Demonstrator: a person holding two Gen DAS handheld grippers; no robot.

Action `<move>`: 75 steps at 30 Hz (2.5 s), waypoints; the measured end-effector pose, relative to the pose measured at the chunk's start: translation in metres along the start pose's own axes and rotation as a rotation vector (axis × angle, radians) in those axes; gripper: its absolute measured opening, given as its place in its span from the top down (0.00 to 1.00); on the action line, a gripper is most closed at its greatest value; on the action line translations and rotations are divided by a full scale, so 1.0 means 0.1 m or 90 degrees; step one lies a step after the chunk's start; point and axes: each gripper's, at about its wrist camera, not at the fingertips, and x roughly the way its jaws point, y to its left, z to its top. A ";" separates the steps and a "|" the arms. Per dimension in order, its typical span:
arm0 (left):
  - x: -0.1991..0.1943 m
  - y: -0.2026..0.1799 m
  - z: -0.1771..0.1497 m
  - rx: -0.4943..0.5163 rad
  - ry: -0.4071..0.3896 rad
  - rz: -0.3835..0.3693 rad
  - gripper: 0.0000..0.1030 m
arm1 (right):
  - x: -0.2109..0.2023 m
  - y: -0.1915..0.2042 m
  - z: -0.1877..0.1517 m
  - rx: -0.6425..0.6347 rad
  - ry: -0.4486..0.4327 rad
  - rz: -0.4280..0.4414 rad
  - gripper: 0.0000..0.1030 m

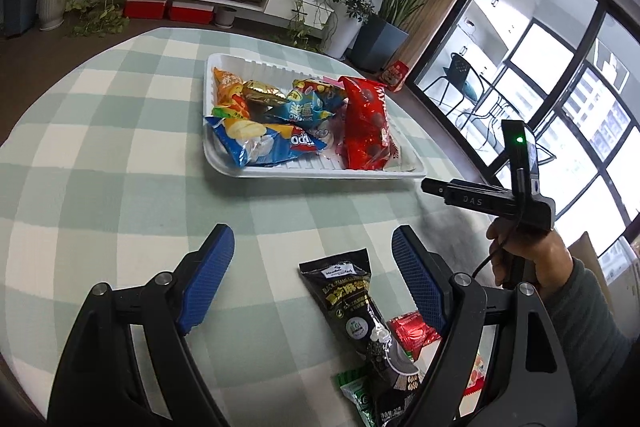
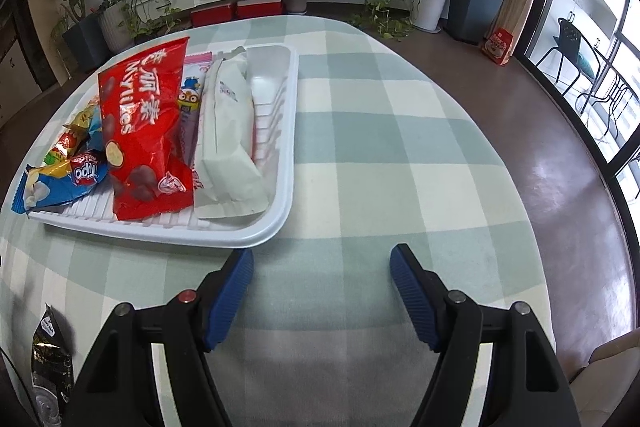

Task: Organize snacks
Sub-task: 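Withdraw both tools from the tray toward the black packet, then grasp the black snack packet with the left tool, then lift the black packet with left tool while right tool grasps white-red candy packet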

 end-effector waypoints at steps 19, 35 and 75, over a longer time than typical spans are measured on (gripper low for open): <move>-0.54 -0.34 -0.71 -0.017 -0.040 0.053 0.00 | -1.66 -0.56 -0.36 0.180 -0.425 0.134 0.00; -0.04 -0.85 -0.67 0.110 0.099 0.119 0.00 | -1.76 0.07 -1.68 0.062 -0.122 0.226 0.00; 0.51 -0.62 -0.57 0.268 0.222 0.142 0.81 | -1.37 0.42 -1.64 -0.122 0.062 0.144 0.25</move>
